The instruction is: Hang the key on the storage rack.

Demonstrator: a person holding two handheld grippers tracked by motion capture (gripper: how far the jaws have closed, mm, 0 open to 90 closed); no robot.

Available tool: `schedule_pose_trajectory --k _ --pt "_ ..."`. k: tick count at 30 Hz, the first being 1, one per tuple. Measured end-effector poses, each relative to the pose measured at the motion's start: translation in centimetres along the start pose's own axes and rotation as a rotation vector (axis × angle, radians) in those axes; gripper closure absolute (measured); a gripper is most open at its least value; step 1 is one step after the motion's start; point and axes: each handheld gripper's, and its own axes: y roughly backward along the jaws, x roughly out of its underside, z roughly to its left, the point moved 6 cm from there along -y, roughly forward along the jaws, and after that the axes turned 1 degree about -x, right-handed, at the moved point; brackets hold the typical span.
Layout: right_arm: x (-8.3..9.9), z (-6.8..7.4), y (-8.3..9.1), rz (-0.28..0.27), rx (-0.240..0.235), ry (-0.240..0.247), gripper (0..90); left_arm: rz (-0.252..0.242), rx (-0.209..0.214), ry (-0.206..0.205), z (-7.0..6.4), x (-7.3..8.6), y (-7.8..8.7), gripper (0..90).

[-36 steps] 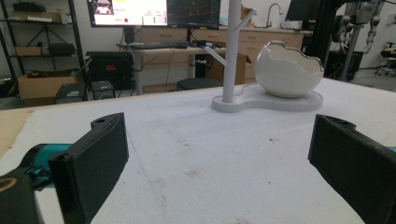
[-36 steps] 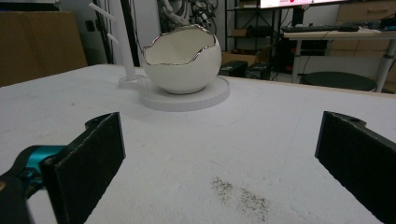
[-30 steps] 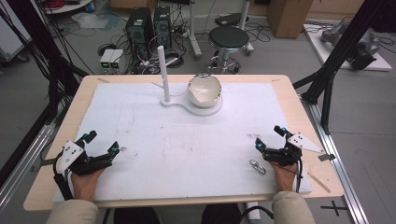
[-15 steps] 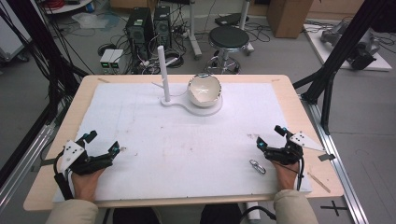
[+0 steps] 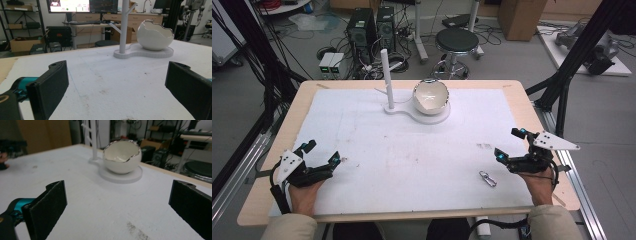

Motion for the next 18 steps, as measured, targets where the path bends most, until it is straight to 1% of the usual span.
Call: schedule_pose_trajectory --k 2,4,5,8,9,10,11,12,13,15,16,18 --pt "-0.4 0.4 0.0 0.067 -0.022 0.011 1.2 -0.002 -0.001 0.003 0.0 0.0 0.0 5.4" --pt "-0.7 0.8 0.0 0.124 -0.058 0.037 1.2 0.000 0.000 0.000 0.0 0.0 0.0 5.4" --pt "-0.7 1.1 0.0 0.155 -0.068 0.042 1.2 0.000 0.000 0.000 0.0 0.0 0.0 5.4" --pt "-0.4 1.5 -0.2 0.251 -0.094 0.081 2.2 -0.001 0.000 0.001 0.0 0.0 0.0 5.4" --pt "-0.2 1.7 -0.2 0.283 -0.105 0.096 4.9 -0.003 -0.001 0.002 0.0 0.0 0.0 5.4" --pt "-0.1 1.8 -0.3 0.315 -0.113 0.125 5.5 -0.003 -0.001 0.002 0.0 0.0 0.0 5.4" --pt "0.2 2.1 -0.4 0.351 -0.112 0.157 5.6 -0.005 0.000 0.003 0.0 0.0 0.0 5.4" --pt "0.4 2.2 -0.5 0.373 -0.115 0.172 5.6 -0.009 0.001 0.003 0.0 0.0 0.0 5.4" --pt "0.4 2.2 -0.5 0.373 -0.115 0.172 5.6 -0.009 0.001 0.003 0.0 0.0 0.0 5.4" --pt "0.9 2.6 -0.7 0.424 -0.132 0.179 5.6 -0.009 0.002 0.003 0.0 0.0 0.0 5.4" --pt "1.5 2.7 -1.1 0.458 -0.140 0.188 5.9 -0.009 0.002 0.005 0.0 0.0 0.0 5.4" --pt "2.1 2.9 -1.4 0.489 -0.157 0.186 6.9 -0.008 0.001 0.005 0.0 0.0 0.0 5.4"
